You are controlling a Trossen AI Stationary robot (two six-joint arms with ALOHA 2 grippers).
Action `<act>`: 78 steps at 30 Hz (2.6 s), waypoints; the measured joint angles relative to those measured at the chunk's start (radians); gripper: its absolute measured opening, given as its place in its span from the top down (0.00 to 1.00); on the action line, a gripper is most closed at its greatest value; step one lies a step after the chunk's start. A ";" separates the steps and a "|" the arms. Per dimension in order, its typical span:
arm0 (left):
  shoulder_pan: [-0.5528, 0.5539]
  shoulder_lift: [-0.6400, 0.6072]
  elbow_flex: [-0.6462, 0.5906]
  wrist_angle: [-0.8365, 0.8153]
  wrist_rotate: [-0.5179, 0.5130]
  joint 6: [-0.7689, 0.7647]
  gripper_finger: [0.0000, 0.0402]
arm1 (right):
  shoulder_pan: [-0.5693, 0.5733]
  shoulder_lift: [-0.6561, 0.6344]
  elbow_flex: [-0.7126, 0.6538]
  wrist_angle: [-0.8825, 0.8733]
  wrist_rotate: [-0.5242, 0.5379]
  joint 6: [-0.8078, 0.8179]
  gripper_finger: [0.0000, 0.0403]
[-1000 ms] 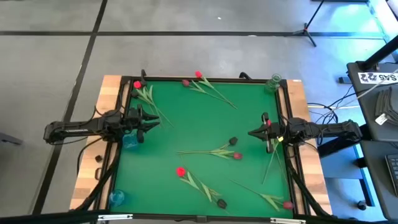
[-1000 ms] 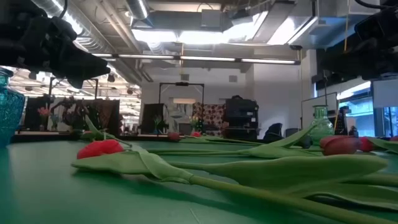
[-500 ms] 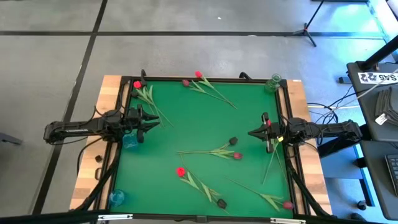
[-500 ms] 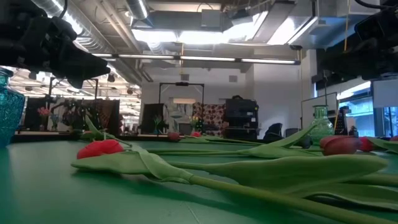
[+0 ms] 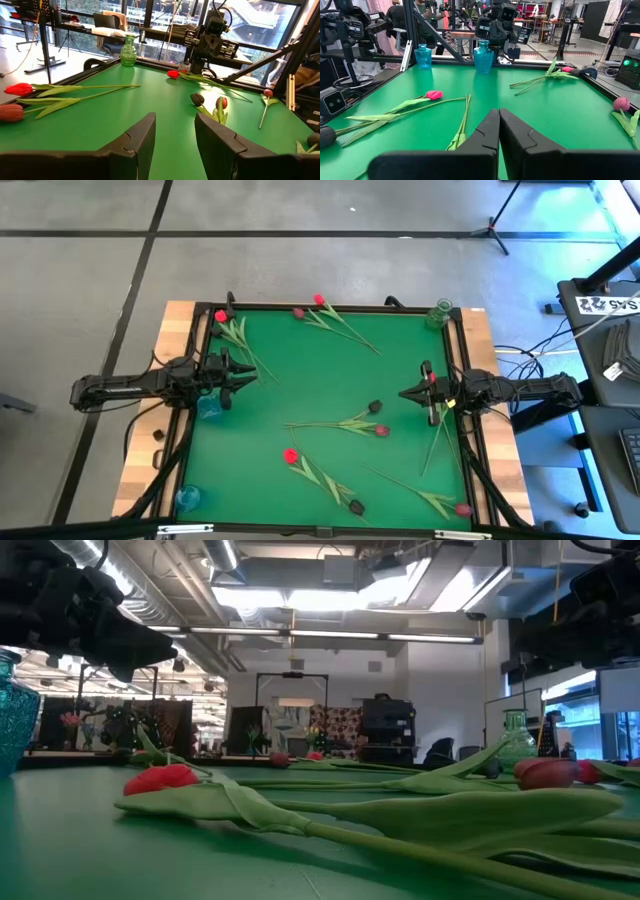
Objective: Sort flowers into vase by color
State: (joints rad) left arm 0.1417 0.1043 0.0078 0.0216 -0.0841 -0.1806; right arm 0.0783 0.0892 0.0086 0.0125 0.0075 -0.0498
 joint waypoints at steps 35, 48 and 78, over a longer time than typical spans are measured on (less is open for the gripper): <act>0.000 0.000 0.000 0.000 0.000 0.000 0.66 | 0.000 0.000 0.007 0.091 0.008 -0.062 0.97; 0.000 0.000 0.000 0.000 0.000 0.000 0.66 | 0.000 0.000 0.008 0.088 0.001 -0.061 0.97; -0.001 0.000 0.000 0.104 0.044 -0.155 0.66 | 0.001 0.194 0.002 0.334 -0.038 0.651 0.97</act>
State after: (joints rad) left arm 0.1410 0.1047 0.0074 0.1254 -0.0405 -0.3353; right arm 0.0792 0.2831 0.0109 0.3466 -0.0304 0.6012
